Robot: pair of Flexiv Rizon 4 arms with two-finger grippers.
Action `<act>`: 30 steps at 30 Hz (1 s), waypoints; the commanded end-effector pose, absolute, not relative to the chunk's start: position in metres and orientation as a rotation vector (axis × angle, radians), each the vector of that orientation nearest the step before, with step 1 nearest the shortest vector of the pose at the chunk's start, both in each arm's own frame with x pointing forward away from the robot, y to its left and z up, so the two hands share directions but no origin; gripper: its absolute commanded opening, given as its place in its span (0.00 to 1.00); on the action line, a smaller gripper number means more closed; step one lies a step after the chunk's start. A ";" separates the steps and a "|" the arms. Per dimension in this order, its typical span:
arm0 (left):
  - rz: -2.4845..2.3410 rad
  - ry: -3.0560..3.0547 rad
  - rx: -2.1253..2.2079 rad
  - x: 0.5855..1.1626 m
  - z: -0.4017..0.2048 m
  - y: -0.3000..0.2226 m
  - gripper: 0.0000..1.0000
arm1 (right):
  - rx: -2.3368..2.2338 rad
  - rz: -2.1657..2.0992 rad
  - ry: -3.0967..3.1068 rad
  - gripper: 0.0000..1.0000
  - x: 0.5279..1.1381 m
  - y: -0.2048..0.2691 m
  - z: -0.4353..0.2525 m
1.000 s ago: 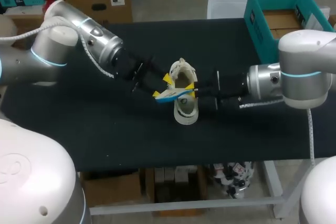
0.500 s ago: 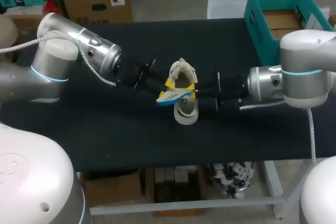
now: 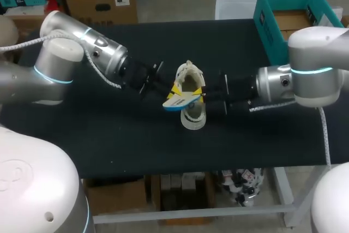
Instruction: Open the shoe tongue, take the insole out of the shoe, put the insole back into the shoe, and pack the shoe into the shoebox
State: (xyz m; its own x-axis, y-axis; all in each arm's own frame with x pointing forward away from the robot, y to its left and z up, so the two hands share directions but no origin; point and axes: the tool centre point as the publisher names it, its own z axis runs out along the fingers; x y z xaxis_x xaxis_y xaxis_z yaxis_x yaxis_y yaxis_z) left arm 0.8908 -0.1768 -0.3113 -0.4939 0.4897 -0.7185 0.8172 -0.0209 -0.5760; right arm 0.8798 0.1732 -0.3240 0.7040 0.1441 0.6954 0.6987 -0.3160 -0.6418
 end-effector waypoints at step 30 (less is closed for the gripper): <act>-1.452 2.030 1.441 0.921 -0.332 -0.195 0.00 | -1.825 -0.612 -0.713 0.00 0.907 0.174 -0.351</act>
State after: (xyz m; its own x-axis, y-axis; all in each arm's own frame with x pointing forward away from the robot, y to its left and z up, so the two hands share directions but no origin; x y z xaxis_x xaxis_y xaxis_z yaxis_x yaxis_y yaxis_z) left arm 0.9208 -0.1895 -0.3269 -0.4736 0.5680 -0.6731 0.8223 0.0114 -0.5689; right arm 0.9002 0.1681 -0.3478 0.6923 0.1857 0.6973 0.7152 -0.3048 -0.6290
